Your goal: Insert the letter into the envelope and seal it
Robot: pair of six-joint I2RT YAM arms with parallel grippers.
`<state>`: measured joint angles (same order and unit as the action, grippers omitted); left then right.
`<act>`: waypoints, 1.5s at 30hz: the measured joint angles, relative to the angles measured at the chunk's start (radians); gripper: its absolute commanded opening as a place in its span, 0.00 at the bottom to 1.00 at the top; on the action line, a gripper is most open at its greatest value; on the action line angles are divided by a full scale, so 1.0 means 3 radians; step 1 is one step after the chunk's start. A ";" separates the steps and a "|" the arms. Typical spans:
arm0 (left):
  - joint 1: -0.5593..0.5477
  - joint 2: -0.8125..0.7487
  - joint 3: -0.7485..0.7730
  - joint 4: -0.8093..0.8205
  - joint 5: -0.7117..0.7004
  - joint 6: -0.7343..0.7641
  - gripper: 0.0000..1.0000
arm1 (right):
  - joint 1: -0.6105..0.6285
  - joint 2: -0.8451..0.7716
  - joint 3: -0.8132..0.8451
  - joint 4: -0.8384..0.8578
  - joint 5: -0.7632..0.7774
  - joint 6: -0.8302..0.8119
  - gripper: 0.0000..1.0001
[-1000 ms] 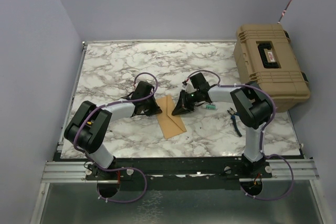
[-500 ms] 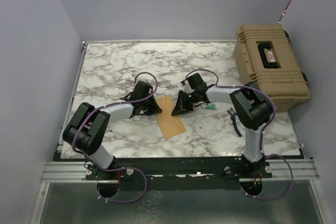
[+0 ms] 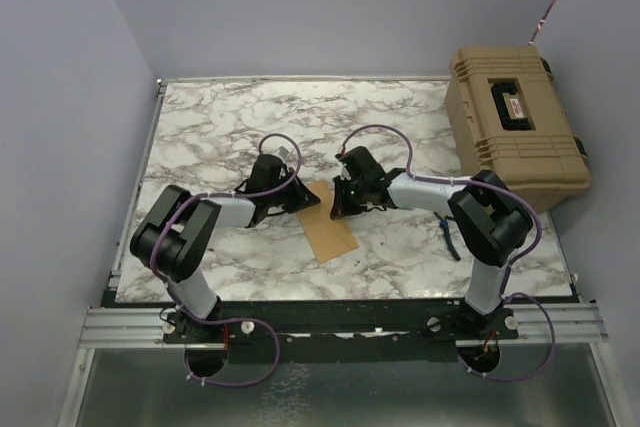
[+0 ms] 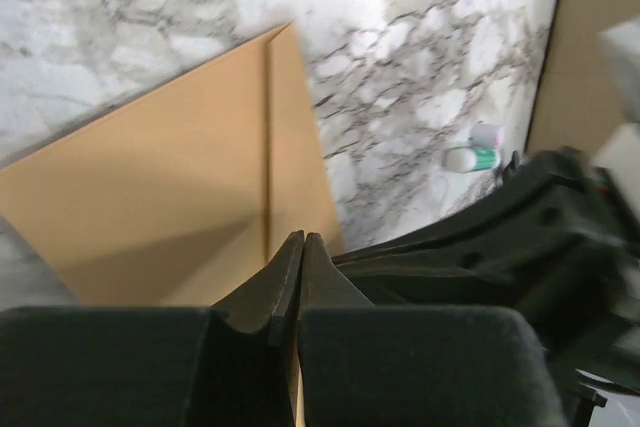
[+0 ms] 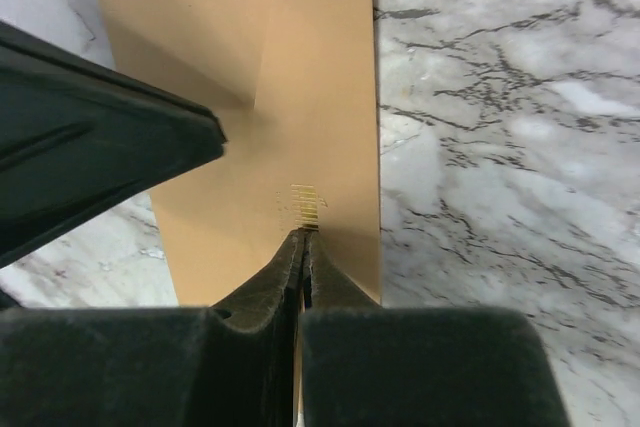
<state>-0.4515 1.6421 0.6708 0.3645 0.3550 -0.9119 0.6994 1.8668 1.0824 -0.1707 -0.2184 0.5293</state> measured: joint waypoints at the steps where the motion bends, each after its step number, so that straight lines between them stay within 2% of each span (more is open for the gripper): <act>1: 0.0000 0.0093 0.0000 0.0034 0.0025 -0.0014 0.00 | 0.0006 -0.0022 -0.0018 0.0013 0.0055 -0.0037 0.03; 5: -0.0001 0.0290 0.0000 0.0109 0.0146 -0.0045 0.00 | 0.0061 -0.0065 -0.0047 0.0036 0.0201 -0.0200 0.02; 14: -0.0001 0.0381 0.0000 0.0509 0.0404 -0.0188 0.00 | 0.0189 -0.0075 -0.0020 0.0023 0.0420 -0.0387 0.01; 29: 0.0015 0.0793 0.0056 0.0821 0.0389 -0.0412 0.00 | 0.0312 -0.0095 -0.0019 0.0048 0.0716 -0.0460 0.00; 38: 0.0036 0.0823 0.0089 0.0759 0.0394 -0.0581 0.00 | 0.0313 -0.0009 0.0209 -0.0041 0.0882 -0.0465 0.12; 45: 0.0121 0.0888 0.0085 0.0802 0.0515 -0.0791 0.00 | 0.0373 0.0153 0.0389 -0.0085 0.0984 -0.0552 0.11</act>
<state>-0.4152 1.9083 0.6964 0.6052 0.5095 -1.1492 0.8112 1.9125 1.1992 -0.1963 0.0769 0.3637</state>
